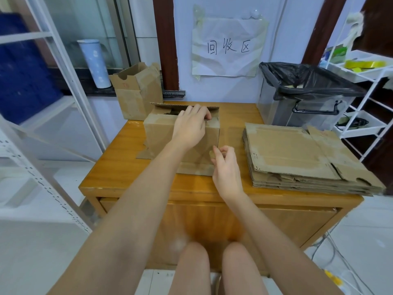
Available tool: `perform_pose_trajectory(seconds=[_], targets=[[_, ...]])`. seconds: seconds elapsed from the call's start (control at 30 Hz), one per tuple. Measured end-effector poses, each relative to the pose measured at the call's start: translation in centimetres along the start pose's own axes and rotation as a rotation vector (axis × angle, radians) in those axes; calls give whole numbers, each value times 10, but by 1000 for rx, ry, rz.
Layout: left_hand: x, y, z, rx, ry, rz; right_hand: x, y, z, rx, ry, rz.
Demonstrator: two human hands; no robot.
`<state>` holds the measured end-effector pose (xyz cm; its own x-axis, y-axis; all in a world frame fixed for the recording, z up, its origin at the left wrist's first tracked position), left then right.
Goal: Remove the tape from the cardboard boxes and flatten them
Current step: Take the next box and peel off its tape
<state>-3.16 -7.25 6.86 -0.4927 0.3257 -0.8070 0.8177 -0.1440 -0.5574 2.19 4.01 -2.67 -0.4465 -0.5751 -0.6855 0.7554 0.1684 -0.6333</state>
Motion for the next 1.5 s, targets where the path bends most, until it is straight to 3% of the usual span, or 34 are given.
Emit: perform_pose_trajectory(seconds=[0.23,0.37,0.53,0.8,0.87,1.1,1.33,1.5], targets=[[1,-1,1,-3,-7,0,-21,-8,2,-138,142,-216],[1,-2,1,-3,-6,-10,-7,-4,1,-79,195,-47],[1,-1,-1,10,0,-5,3,-2,-4,3,54,64],[2,-1,1,2,-3,-7,2,4,-7,57,151,99],[2,-2,2,0,-8,-11,2,4,-8,102,72,137],[4,0,2,-4,-22,-27,-35,1,-2,216,-275,3],[6,2,-1,-46,-56,-53,-68,-17,-12,526,-919,2],[13,-8,-8,-111,-95,-36,-89,-35,-19,505,-1177,-25]])
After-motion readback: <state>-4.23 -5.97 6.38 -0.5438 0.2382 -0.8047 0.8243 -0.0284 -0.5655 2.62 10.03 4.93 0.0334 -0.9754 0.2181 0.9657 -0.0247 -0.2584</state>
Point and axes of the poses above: each hand's wrist, its own y-axis away from the middle knuckle, its own x-axis out of the palm, z = x × y, the point moved 6 cm from there along -y, towards the middle knuckle, and after that the axes turned 1 degree about y, right-handed, at the moved point
